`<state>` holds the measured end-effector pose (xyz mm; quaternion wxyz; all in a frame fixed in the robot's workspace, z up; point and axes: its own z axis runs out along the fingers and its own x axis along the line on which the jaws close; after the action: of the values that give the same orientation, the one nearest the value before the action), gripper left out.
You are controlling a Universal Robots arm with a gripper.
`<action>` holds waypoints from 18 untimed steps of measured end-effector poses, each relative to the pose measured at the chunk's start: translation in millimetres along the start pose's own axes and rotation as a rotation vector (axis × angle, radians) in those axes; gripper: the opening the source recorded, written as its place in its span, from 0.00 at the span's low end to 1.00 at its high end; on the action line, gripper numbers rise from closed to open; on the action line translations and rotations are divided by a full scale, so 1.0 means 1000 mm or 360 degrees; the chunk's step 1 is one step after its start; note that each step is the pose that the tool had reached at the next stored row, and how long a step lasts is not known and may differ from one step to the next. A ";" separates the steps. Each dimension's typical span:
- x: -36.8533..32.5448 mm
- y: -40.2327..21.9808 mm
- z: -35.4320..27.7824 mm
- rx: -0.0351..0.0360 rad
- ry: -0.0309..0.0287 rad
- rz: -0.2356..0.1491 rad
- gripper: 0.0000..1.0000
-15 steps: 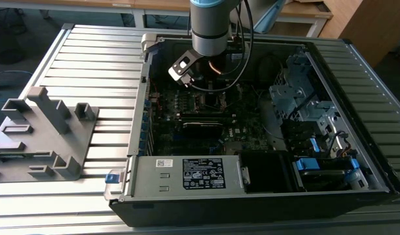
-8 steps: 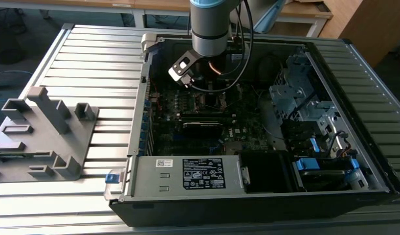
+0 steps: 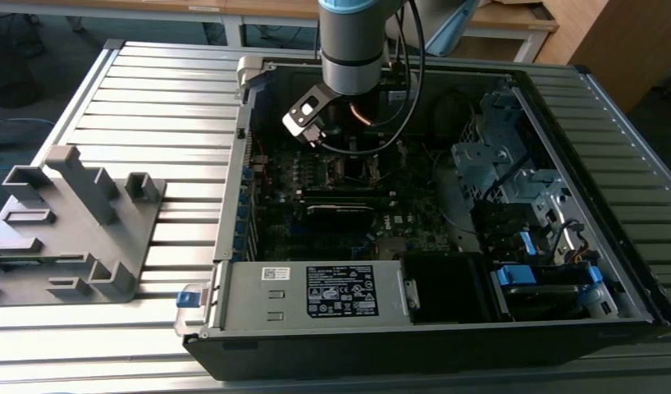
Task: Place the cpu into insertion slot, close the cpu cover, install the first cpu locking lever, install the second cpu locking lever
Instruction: 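Place the cpu into insertion slot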
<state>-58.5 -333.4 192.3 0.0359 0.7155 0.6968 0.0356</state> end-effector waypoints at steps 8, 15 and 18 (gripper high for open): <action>0.0000 0.0003 -0.0017 0.0000 0.00001 0.0000 0.54; 0.0000 0.0004 -0.0017 -0.0001 -0.00011 0.0000 0.54; 0.0000 0.0003 -0.0015 -0.0001 -0.00038 0.0000 0.54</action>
<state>-58.4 -333.5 193.8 0.0369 0.7154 0.6968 0.0349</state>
